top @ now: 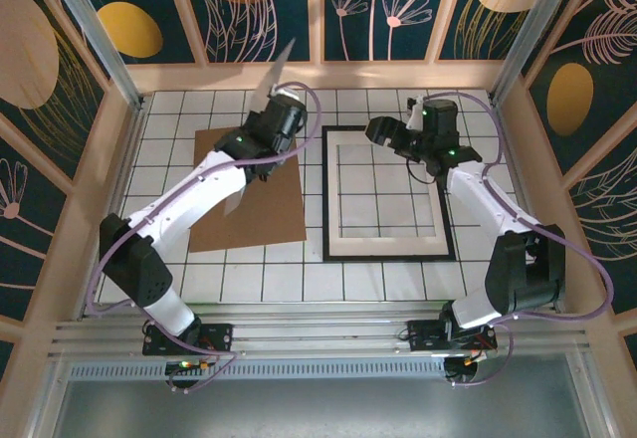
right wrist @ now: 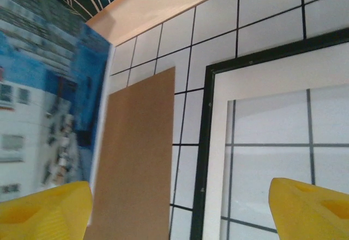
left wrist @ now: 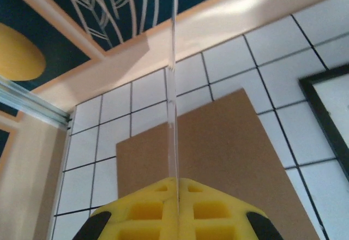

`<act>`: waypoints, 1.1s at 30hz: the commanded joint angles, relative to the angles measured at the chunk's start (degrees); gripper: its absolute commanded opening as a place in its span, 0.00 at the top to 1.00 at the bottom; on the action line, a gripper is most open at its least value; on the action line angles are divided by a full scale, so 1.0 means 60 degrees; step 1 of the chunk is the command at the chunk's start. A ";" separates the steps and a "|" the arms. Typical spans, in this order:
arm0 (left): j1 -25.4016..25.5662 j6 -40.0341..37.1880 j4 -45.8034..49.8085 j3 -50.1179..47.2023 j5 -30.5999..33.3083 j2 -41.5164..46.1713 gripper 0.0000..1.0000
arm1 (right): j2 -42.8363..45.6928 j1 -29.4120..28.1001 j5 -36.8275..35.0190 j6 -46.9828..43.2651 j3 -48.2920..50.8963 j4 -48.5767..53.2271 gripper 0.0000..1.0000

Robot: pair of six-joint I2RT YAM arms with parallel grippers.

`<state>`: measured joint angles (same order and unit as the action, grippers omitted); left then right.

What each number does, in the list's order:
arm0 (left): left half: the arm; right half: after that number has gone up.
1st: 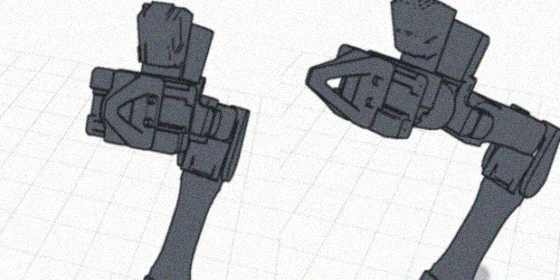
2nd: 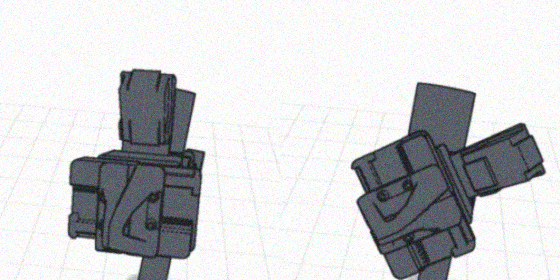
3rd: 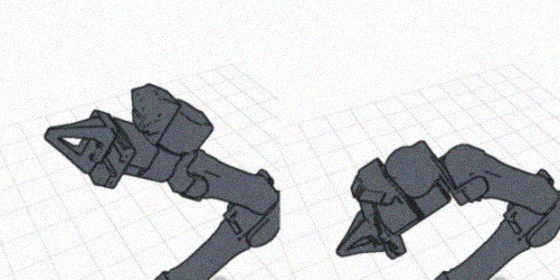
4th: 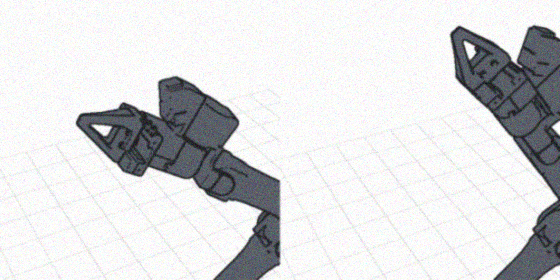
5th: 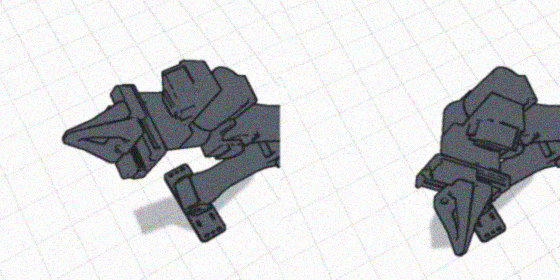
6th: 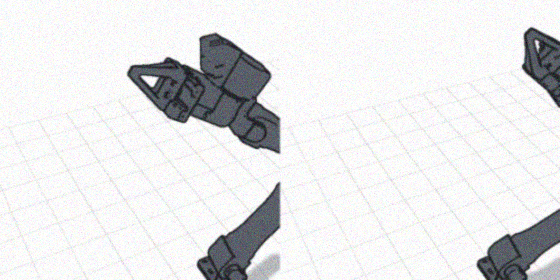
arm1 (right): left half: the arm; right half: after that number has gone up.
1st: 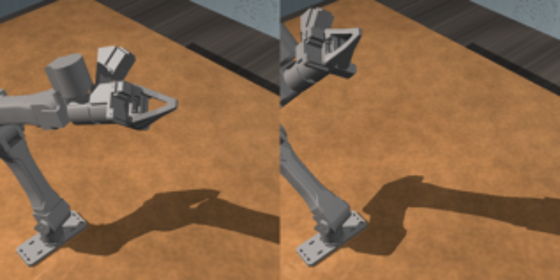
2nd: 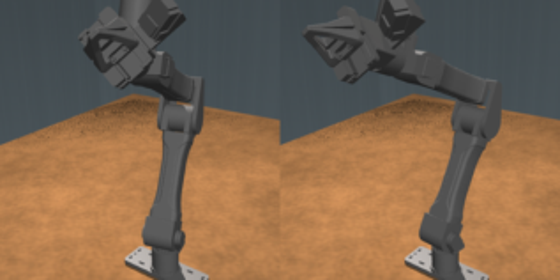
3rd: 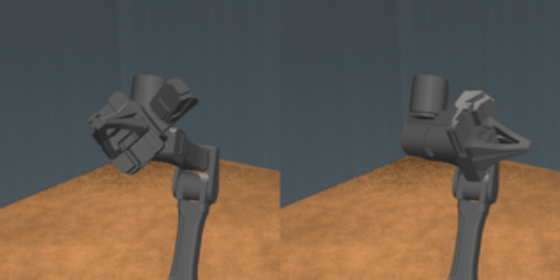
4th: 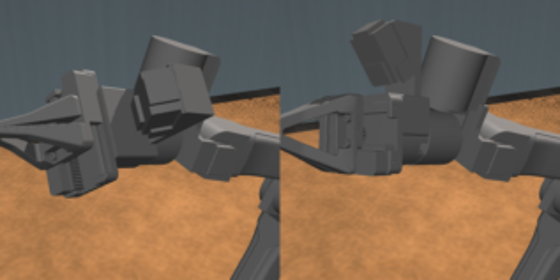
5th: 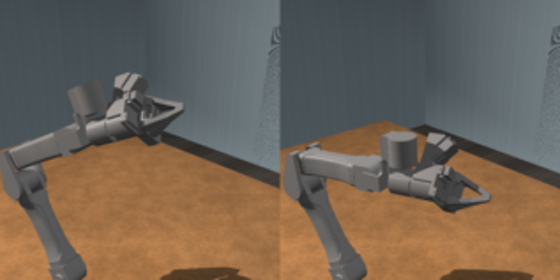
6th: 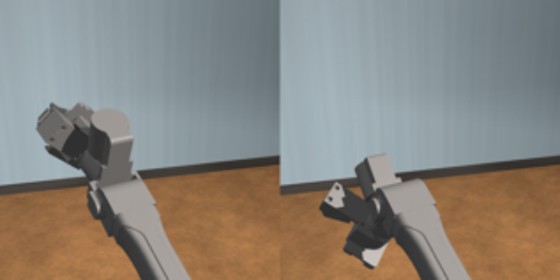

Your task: Put the photo into the frame

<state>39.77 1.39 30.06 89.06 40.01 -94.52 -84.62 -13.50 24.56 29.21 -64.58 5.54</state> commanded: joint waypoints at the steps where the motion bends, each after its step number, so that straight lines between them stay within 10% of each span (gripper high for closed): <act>1: 0.0305 0.0363 -0.0436 -0.0567 -0.0126 0.0069 1.00 | 0.0363 0.0113 0.1121 0.1283 0.0296 -0.1458 0.15; 10: 0.0417 0.1772 -0.2437 -0.2477 -0.2517 0.0515 1.00 | -0.0839 -0.0023 0.1932 0.4012 0.0311 -0.3876 0.19; 33: 0.0849 0.2151 -0.4164 -0.4018 -0.3513 -0.0360 1.00 | -0.4556 -0.1884 -0.0795 0.2300 -0.3355 -0.0452 0.27</act>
<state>44.23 13.65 7.77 65.76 18.46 -94.76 -110.50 -23.46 25.47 46.76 -81.49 -2.66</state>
